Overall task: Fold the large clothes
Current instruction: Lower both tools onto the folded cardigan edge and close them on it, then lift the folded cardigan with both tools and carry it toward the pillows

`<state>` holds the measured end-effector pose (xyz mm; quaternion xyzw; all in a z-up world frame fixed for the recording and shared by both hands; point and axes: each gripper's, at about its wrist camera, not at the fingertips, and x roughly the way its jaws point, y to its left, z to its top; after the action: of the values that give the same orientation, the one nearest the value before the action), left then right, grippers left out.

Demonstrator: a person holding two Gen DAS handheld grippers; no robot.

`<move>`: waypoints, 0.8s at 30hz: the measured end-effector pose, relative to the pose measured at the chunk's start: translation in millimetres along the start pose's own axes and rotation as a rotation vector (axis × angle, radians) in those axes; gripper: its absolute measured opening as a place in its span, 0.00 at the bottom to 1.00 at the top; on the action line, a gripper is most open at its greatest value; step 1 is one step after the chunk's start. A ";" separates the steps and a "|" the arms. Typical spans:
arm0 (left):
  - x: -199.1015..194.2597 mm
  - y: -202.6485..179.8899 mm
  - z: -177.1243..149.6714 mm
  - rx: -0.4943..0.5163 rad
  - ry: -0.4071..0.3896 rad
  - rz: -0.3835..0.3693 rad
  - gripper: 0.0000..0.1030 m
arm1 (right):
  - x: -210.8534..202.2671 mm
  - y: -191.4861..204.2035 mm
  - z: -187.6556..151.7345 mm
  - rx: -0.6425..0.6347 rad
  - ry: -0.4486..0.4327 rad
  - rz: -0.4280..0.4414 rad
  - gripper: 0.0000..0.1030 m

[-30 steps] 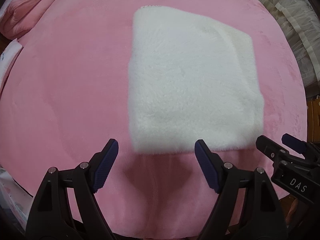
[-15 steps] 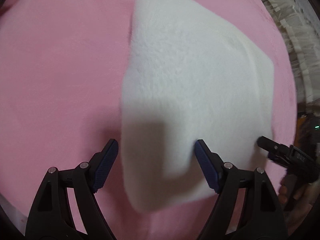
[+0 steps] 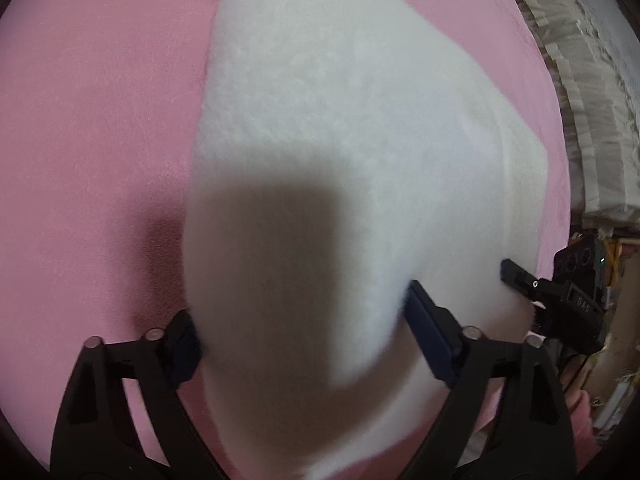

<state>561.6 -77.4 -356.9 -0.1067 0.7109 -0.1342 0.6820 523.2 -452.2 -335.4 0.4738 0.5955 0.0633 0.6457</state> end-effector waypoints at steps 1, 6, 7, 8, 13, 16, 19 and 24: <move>-4.3 -4.1 -3.5 0.008 -0.014 0.020 0.73 | -2.3 -0.8 -5.6 -0.004 -0.008 0.004 0.46; -24.9 -30.5 -20.0 0.018 -0.063 0.153 0.58 | -12.4 18.9 -30.2 -0.090 -0.053 -0.019 0.36; -30.5 -37.3 -24.7 0.020 -0.077 0.182 0.56 | -15.7 25.7 -34.8 -0.110 -0.062 -0.015 0.36; -35.7 -44.5 -29.9 0.031 -0.092 0.208 0.55 | -18.7 31.4 -39.6 -0.130 -0.073 -0.010 0.35; -68.5 -67.4 -78.1 0.029 -0.135 0.262 0.53 | -34.9 57.4 -72.1 -0.246 -0.089 -0.052 0.35; -84.1 -58.1 -113.6 -0.004 -0.114 0.215 0.52 | -48.5 59.2 -99.5 -0.257 -0.075 -0.054 0.34; -95.2 -38.0 -152.6 -0.033 -0.050 0.177 0.52 | -54.4 65.4 -133.3 -0.280 -0.044 -0.078 0.34; -122.6 24.2 -203.6 -0.047 0.041 0.158 0.52 | -26.3 101.6 -205.9 -0.392 0.093 -0.153 0.33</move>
<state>364.8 -4.4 -242.9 -0.0635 0.7339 -0.0652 0.6731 394.1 -303.6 -214.3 0.2890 0.6351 0.1506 0.7003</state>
